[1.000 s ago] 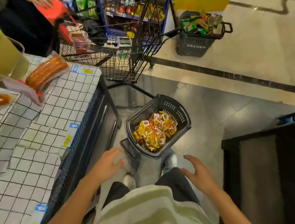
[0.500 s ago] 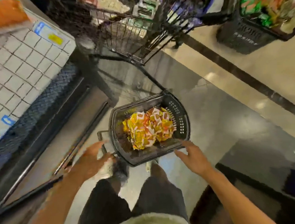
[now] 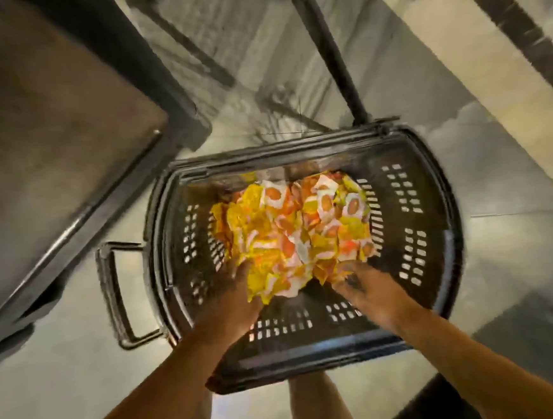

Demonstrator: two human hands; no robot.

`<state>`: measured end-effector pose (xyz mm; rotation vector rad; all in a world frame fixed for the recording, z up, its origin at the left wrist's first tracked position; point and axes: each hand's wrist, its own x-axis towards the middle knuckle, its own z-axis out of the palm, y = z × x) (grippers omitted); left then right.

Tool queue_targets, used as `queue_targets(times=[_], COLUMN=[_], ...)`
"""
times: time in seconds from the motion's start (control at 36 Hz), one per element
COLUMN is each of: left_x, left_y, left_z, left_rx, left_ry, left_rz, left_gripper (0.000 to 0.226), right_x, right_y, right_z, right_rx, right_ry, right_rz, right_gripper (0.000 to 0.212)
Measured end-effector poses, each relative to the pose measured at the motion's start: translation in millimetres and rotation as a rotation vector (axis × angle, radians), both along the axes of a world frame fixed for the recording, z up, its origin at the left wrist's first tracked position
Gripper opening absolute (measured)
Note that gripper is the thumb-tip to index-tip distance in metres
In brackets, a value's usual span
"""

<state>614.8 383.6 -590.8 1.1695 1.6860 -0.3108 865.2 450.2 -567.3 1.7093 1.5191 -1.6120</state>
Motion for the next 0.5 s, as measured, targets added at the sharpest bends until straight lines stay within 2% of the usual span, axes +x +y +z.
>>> queue_targets(times=[0.17, 0.25, 0.31, 0.39, 0.5], left_x=[7, 7, 5, 2, -3], left_y=[-12, -20, -25, -28, -31], left_z=[-79, -99, -108, -116, -119], left_rx=[-0.006, 0.039, 0.058, 0.046, 0.077], left_ry=[-0.096, -0.099, -0.103, -0.193, -0.210], left_rz=[0.482, 0.572, 0.591, 0.683, 0.753], left_gripper=[0.087, 0.080, 0.074, 0.071, 0.075], right_x=[-29, -44, -56, -75, -84], right_y=[-12, -12, -10, -7, -3], right_z=[-84, -112, -126, -145, -155], right_rx=[0.044, 0.122, 0.104, 0.036, 0.127], right_ry=[0.025, 0.030, 0.069, 0.123, 0.117], right_rz=[-0.093, -0.180, -0.301, -0.425, -0.464], right_gripper=[0.049, 0.060, 0.061, 0.046, 0.018])
